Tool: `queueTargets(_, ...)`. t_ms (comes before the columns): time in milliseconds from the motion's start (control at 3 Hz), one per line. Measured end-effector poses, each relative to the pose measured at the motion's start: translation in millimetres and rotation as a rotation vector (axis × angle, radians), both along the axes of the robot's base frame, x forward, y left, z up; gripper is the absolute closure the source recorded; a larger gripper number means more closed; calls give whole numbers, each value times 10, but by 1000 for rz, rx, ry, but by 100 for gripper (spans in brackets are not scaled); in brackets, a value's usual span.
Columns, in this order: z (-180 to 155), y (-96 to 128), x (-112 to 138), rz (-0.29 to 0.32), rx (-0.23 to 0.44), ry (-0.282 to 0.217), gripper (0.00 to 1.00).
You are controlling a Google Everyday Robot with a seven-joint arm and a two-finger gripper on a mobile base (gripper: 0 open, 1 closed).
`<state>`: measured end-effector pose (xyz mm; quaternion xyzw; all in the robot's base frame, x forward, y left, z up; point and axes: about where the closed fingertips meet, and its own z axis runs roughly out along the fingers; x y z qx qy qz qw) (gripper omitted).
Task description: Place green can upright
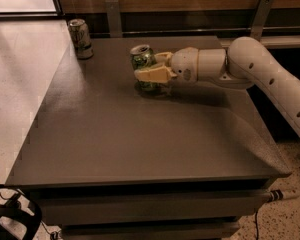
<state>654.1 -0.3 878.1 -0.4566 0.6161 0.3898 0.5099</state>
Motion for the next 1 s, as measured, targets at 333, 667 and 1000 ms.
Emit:
queueTargets(333,26,0,-91,7,47,-33,100)
queueTargets(667,-32,81,-89,20,60,-28,100)
queueTargets(1000,-120,135,-81,29,74,-14,100)
